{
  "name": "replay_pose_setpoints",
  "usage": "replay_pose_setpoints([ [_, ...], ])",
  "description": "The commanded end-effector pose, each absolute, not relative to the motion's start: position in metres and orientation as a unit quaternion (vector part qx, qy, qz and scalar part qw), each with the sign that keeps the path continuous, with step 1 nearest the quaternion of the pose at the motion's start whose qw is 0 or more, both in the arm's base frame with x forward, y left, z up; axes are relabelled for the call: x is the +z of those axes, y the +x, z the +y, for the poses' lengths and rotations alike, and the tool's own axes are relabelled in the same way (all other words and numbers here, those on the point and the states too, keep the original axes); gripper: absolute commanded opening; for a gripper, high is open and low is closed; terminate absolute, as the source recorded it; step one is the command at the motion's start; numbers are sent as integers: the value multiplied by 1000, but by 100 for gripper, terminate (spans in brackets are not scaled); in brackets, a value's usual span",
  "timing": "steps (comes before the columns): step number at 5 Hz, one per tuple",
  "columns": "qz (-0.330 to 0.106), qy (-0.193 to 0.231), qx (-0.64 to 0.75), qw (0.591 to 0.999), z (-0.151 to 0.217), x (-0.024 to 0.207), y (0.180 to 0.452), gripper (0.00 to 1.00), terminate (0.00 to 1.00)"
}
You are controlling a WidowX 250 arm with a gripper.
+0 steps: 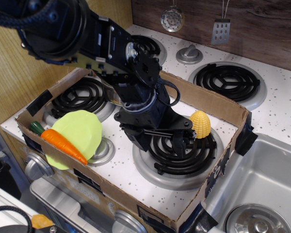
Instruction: Take broccoli out of pan
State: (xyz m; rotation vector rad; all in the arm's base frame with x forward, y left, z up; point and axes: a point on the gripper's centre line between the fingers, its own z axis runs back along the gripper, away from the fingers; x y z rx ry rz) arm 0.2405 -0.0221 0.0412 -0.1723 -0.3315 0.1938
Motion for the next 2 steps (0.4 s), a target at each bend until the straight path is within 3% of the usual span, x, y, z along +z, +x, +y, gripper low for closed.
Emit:
replay_pose_setpoints([
  [1,-165,-86,96,978,-22,41,240,100,0],
  [2,-163,-47,101,980,-7,60,246,100,0],
])
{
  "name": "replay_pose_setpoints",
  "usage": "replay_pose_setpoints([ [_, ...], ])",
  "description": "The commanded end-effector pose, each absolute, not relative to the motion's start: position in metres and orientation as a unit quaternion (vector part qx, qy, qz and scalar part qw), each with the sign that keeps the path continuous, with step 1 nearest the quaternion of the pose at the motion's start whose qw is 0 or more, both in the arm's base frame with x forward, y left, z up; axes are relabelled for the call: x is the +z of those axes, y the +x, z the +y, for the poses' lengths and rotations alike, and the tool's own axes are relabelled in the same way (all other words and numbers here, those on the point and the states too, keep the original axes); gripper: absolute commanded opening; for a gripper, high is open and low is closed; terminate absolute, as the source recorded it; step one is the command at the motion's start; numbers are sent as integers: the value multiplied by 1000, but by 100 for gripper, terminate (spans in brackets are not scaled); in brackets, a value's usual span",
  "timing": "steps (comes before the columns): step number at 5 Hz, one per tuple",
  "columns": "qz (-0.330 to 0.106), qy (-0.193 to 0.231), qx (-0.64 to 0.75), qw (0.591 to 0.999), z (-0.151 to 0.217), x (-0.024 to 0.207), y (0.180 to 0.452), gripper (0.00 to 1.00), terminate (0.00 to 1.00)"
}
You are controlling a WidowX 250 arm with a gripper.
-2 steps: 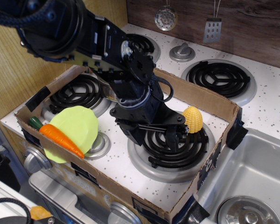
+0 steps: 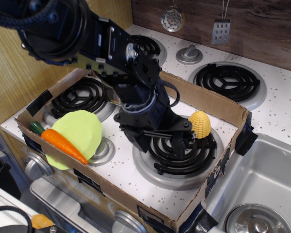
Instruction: Take broccoli out of pan
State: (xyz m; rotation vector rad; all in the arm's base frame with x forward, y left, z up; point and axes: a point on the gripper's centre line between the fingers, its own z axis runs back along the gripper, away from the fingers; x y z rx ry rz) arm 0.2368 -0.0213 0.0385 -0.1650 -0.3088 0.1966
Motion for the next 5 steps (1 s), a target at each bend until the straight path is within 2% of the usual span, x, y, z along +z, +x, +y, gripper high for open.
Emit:
replay_pose_setpoints([
  [1,-168,-21,96,981,5,80,253,100,0],
  [2,-192,7,101,976,21,94,265,100,0],
  [4,-230,63,41,970,63,125,320,100,0],
  [5,-226,73,15,971,77,128,339,100,0],
])
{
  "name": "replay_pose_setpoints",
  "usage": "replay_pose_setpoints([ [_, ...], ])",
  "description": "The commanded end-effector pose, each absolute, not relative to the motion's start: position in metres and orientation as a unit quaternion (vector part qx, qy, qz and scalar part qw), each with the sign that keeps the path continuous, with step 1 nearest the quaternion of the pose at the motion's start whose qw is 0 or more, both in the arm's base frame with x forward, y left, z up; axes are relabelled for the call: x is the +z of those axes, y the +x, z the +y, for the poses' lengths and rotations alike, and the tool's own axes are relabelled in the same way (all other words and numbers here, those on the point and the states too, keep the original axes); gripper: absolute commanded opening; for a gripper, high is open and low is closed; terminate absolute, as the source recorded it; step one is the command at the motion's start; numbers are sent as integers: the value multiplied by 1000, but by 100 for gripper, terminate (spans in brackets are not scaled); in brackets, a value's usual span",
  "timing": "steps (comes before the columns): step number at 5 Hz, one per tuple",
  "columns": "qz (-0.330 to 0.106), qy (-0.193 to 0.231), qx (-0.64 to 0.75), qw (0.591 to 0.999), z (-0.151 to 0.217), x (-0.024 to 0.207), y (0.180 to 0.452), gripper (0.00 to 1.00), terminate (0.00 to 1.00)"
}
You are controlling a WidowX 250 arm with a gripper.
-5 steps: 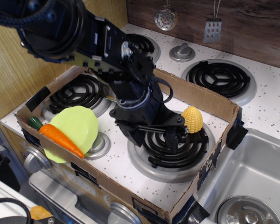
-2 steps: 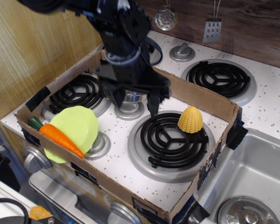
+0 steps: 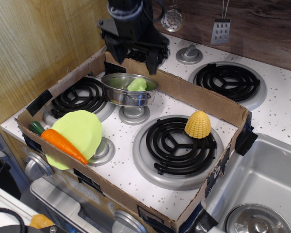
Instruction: Take broccoli out of pan
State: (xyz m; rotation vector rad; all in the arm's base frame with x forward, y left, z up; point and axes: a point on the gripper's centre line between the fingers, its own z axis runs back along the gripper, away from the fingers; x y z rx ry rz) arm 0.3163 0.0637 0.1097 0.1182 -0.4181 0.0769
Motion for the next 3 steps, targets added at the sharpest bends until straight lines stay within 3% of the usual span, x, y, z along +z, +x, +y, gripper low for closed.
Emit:
replay_pose_setpoints([
  [1,-227,61,20,972,80,111,342,100,0],
  [3,-198,49,45,978,82,72,333,100,0],
])
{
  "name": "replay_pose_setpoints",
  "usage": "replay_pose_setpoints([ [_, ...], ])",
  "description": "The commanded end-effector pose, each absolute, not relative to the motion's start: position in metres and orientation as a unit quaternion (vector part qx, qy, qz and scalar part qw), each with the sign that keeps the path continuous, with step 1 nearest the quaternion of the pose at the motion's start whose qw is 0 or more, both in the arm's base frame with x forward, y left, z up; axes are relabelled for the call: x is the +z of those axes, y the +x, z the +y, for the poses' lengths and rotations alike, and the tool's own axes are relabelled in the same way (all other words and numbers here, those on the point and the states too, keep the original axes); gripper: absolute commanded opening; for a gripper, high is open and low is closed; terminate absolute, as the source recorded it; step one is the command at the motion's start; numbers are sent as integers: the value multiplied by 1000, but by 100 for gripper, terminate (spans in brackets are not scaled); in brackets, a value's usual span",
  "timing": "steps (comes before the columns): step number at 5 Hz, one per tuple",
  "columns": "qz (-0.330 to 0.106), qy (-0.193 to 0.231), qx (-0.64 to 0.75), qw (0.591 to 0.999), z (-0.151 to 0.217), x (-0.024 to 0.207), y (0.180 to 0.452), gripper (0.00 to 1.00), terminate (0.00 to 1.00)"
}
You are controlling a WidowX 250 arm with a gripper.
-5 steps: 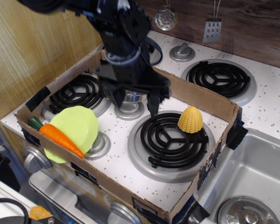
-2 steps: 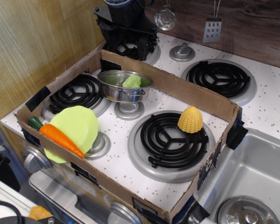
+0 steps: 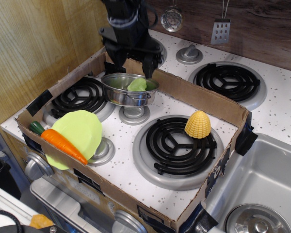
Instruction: Take broccoli out of pan
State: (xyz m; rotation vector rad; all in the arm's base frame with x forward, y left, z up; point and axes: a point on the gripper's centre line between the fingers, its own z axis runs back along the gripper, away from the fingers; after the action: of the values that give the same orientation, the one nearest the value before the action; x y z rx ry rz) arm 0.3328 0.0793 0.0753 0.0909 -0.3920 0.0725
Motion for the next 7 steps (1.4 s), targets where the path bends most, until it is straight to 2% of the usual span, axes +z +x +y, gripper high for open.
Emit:
replay_pose_setpoints([
  [1,-197,50,44,978,88,65,334,100,0],
  [6,-185,22,55,981,96,34,350,100,0],
  [7,-183,23,59,981,96,37,358,0,0],
])
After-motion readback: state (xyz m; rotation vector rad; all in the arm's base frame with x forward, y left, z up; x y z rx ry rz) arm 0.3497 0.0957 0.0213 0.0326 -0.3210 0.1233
